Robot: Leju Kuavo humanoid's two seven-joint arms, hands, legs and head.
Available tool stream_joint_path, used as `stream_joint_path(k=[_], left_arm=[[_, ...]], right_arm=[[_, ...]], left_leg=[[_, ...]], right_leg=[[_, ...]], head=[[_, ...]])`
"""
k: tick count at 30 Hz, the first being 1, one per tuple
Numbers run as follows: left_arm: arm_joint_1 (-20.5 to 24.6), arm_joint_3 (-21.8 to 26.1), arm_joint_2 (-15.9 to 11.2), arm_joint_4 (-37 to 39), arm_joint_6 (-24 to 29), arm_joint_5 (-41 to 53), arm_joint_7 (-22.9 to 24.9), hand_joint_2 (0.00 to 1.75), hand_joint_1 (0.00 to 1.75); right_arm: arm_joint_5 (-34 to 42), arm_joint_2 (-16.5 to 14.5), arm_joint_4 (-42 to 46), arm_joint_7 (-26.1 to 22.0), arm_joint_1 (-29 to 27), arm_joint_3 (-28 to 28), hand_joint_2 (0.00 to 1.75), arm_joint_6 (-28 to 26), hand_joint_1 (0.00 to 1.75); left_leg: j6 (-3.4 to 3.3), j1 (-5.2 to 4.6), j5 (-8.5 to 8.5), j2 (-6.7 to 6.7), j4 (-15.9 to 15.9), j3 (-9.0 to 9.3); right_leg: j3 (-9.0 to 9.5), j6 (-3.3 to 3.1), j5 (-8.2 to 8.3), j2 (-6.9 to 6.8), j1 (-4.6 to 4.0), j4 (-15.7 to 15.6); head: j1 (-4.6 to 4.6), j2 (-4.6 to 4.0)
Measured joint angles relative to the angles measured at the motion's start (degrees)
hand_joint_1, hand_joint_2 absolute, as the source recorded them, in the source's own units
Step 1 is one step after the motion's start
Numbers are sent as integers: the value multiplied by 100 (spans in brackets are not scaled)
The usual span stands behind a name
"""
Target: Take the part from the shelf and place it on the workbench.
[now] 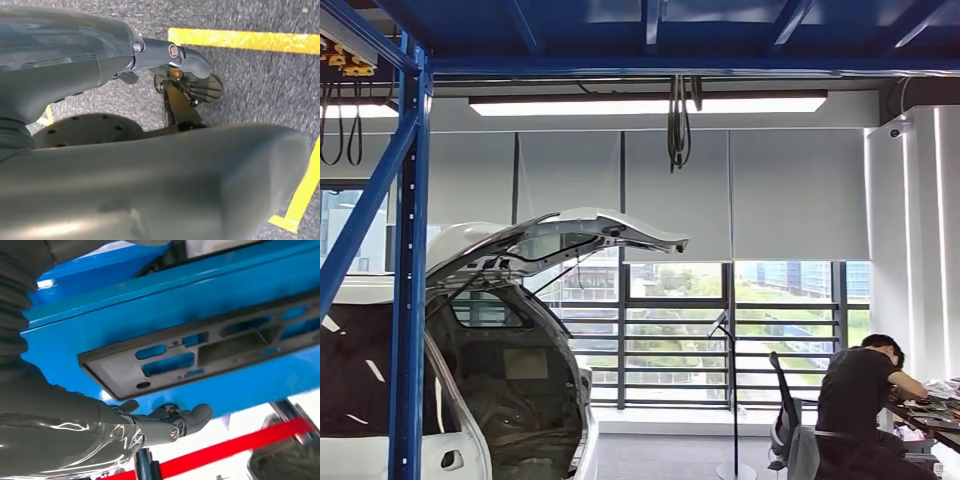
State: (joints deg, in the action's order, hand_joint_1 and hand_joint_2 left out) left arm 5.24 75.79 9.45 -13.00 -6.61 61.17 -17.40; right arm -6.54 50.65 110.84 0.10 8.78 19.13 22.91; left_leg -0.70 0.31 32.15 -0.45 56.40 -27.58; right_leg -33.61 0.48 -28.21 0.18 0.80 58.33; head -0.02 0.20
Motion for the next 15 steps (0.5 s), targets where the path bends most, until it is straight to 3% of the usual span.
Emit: stream_joint_path(k=[15], left_arm=[[24,-8,162,40,-14,1,40,0,0]], right_arm=[[83,261,-682,95,1070,1603,175,73,0]], left_leg=[[0,-2,0,0,0,-1]], right_leg=[[1,1,0,-1,-1,0]], head=[[0,0]])
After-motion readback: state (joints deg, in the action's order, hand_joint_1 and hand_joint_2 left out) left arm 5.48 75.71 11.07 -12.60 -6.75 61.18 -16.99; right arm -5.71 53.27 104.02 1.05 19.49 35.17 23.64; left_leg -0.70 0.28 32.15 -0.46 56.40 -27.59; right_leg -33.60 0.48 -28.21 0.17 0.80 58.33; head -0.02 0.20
